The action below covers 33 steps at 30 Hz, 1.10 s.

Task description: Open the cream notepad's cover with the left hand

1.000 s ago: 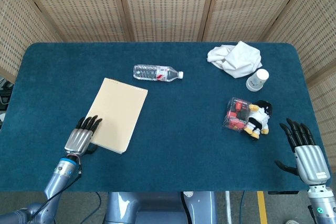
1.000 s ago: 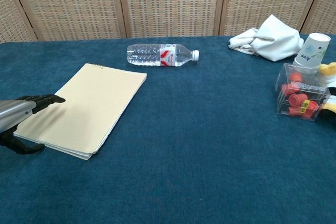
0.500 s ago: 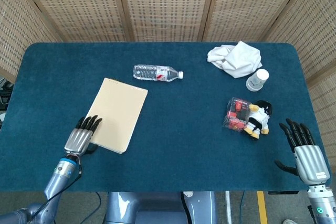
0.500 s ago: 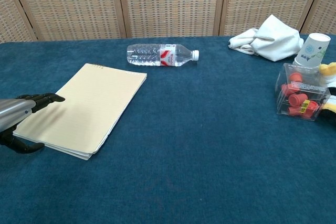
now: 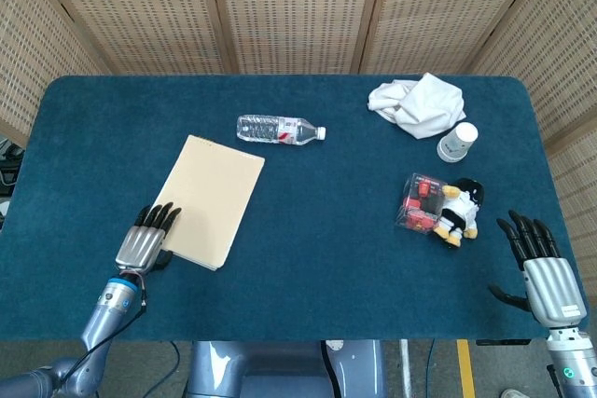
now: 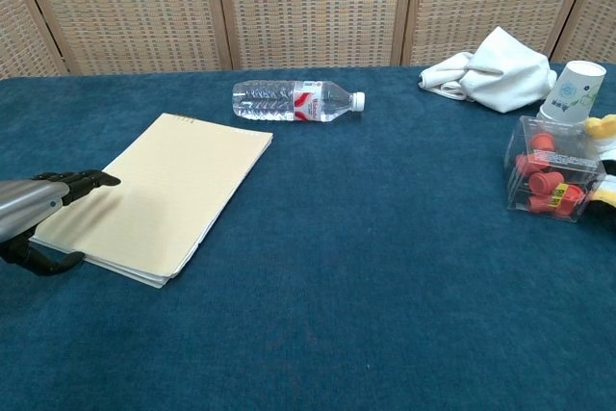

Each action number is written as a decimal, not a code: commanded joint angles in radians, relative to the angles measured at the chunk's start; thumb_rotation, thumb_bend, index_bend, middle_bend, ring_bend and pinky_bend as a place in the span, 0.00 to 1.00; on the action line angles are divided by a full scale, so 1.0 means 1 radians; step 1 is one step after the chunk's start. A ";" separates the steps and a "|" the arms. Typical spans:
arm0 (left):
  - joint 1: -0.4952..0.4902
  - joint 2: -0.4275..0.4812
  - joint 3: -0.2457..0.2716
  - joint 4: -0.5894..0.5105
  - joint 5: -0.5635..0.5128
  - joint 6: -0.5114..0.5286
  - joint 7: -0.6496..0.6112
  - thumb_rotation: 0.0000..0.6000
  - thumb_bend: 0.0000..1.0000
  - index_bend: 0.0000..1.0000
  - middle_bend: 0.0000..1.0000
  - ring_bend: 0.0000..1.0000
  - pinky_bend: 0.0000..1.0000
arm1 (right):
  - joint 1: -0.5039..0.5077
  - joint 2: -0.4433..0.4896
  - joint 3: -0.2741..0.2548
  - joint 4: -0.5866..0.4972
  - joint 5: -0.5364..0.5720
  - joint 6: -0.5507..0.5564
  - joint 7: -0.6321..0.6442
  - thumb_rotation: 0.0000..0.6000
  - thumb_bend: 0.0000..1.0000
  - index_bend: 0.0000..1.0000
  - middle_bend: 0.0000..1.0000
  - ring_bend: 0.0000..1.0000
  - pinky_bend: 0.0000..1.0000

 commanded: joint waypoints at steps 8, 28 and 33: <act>-0.007 0.002 -0.001 0.000 0.011 0.020 0.021 1.00 0.49 0.00 0.00 0.00 0.00 | 0.000 0.001 0.000 -0.001 0.000 0.000 0.002 1.00 0.00 0.01 0.00 0.00 0.00; -0.108 -0.010 -0.106 0.062 -0.058 -0.038 0.006 1.00 0.48 0.00 0.00 0.00 0.00 | 0.006 -0.001 0.003 0.006 0.019 -0.023 0.016 1.00 0.00 0.01 0.00 0.00 0.00; -0.117 -0.048 -0.098 0.110 -0.079 -0.069 -0.021 1.00 0.48 0.00 0.00 0.00 0.00 | 0.005 0.000 0.002 0.006 0.019 -0.022 0.018 1.00 0.00 0.01 0.00 0.00 0.00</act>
